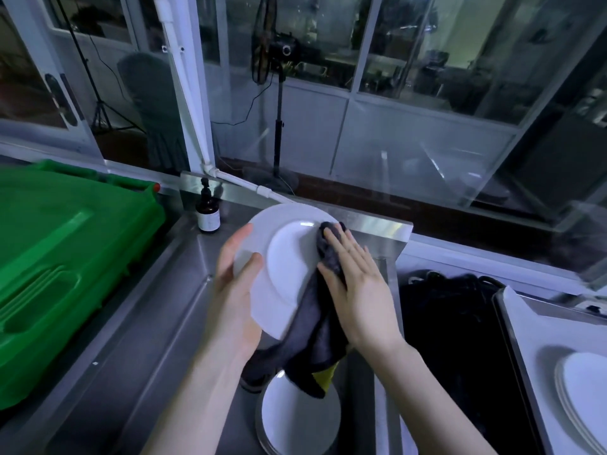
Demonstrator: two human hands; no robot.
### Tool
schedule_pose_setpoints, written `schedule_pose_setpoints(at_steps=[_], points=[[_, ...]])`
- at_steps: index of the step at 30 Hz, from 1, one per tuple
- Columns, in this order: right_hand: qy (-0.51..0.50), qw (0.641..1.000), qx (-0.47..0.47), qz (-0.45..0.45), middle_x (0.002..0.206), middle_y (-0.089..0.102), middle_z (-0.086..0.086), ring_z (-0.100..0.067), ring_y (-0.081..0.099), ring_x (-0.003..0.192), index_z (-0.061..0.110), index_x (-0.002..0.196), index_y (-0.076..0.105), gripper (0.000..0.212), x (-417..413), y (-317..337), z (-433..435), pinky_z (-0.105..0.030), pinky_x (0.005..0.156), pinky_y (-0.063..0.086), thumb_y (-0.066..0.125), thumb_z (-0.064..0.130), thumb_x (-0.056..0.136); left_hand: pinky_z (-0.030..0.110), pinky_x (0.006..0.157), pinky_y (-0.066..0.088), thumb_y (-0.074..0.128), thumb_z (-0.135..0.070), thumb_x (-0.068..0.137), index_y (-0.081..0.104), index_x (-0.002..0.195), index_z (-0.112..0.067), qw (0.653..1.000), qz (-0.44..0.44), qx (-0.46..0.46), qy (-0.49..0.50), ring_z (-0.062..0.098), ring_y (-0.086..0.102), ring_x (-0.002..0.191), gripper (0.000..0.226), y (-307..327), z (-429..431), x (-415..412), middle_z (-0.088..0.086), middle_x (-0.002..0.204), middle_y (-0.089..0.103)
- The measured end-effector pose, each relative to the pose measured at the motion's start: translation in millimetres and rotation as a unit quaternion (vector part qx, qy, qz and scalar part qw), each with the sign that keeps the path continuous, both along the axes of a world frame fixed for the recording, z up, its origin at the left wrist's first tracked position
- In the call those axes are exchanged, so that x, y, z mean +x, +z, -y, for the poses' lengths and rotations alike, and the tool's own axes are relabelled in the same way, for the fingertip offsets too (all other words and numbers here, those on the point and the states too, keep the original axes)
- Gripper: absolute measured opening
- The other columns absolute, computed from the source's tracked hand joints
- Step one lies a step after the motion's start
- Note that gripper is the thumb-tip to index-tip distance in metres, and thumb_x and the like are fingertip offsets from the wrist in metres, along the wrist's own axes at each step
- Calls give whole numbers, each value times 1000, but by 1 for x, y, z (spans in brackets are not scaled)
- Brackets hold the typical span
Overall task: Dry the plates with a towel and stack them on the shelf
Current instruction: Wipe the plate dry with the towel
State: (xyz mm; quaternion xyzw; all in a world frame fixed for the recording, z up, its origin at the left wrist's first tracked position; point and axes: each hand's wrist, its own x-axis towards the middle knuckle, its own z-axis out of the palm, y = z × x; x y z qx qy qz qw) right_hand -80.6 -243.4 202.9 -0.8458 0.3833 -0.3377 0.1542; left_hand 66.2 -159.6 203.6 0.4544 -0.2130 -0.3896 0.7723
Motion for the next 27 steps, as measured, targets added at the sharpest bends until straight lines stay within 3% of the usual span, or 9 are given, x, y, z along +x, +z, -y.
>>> schedule_pose_setpoints(at_steps=[3,7,11,13,17,19,22,25,27], points=[[18,1000,-15,20,156,32,12,-5,26,145,28,146,42,50,-7,-18,-24,-39,118,26,50,37,98,42,115,38,65,-25,82,66,120,-52,1000,11,4,-13,17,51,135,46,0,-4,4,-11,138,61],[93,994,-48,23,157,34,5,-13,28,146,22,146,43,48,7,-18,-33,-45,118,28,48,30,99,32,114,39,54,-2,98,55,137,-44,996,41,-4,-74,7,53,134,57,0,-2,-5,-11,143,59],[2,990,32,136,150,39,13,-1,24,144,23,143,46,46,16,11,-8,-41,120,22,51,22,97,20,110,39,52,3,98,52,142,-36,990,97,-10,-105,-2,48,134,58,5,-2,-10,-15,145,56],[7,992,37,118,147,42,17,3,25,142,24,140,50,42,15,21,-3,-40,120,20,52,22,98,15,107,41,53,3,98,53,142,-31,988,118,-10,-100,-3,49,133,56,7,-1,-7,-14,145,57],[154,986,-63,-3,152,42,7,-10,27,146,20,140,51,41,15,24,-14,-33,121,16,49,30,100,13,95,47,49,11,96,55,137,-21,987,117,-29,-104,3,59,126,53,6,1,-6,-6,135,66],[181,979,-80,-38,151,43,7,-8,28,145,20,140,51,41,12,25,-8,-31,121,15,46,32,101,12,95,47,50,10,96,56,136,-23,988,108,-26,-109,3,58,127,53,2,-2,-7,-9,133,67],[100,994,15,36,146,45,14,-4,32,143,22,139,52,39,6,26,7,-35,120,21,53,21,100,20,109,40,53,3,97,57,138,-37,989,106,-7,-104,3,50,134,57,-4,-9,-2,-12,140,61],[19,989,100,106,147,46,14,-2,33,141,26,139,51,40,3,21,9,-34,118,27,53,19,100,5,98,38,57,-1,97,58,133,-51,988,127,3,-92,-14,43,132,61,-3,-11,5,-24,142,56],[81,993,44,71,150,43,8,-3,28,144,22,139,52,40,8,18,-3,-35,120,24,53,21,99,3,94,40,55,3,97,57,135,-47,986,132,-8,-101,-15,45,130,63,-2,-10,5,-28,139,57]])
